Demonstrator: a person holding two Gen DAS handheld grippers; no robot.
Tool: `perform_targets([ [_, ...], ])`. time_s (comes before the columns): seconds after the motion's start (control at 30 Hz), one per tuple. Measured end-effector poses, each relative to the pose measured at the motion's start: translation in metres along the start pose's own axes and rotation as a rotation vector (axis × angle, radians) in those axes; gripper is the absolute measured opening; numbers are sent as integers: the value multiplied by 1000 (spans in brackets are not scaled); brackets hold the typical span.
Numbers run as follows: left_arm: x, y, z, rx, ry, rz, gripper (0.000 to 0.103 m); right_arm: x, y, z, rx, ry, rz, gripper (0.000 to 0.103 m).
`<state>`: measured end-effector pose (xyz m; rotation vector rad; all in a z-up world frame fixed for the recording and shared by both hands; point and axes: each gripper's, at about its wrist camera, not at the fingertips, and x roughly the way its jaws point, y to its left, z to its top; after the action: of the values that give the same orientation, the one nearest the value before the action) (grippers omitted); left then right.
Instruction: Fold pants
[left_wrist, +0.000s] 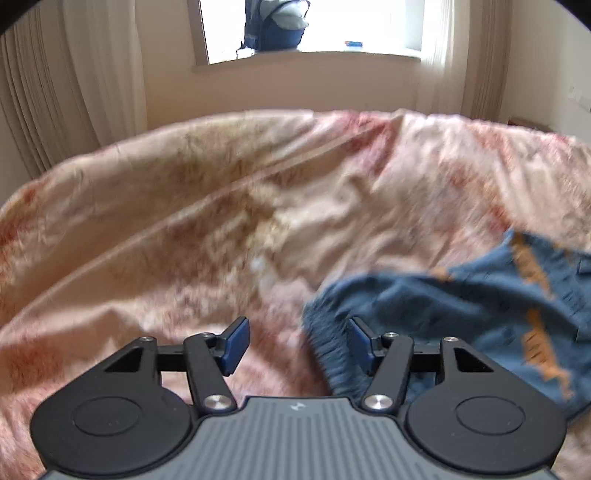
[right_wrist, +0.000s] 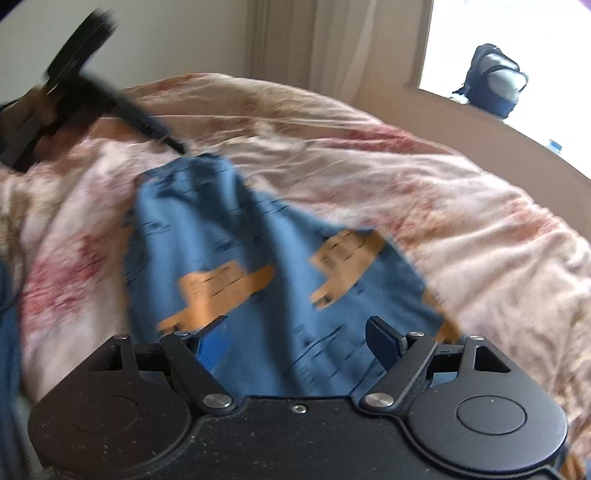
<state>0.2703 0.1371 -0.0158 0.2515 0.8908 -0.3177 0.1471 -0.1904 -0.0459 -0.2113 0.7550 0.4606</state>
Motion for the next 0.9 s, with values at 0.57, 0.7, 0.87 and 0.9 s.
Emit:
perform_targets([
  [0.57,17,-4,34,-49,144,-62,6,76,-84,67,69,95,88,5],
  [0.7,16,-4,44,-81,141,-91,4,77,-84,65,78,95,78,4],
  [0.87,13,-1,50,-118,137,-125,4,78,-78,66,56,90,43,4],
  [0.9,10,-1,50,-114,131,-127,4,77,-77,67,53,85,38,3],
])
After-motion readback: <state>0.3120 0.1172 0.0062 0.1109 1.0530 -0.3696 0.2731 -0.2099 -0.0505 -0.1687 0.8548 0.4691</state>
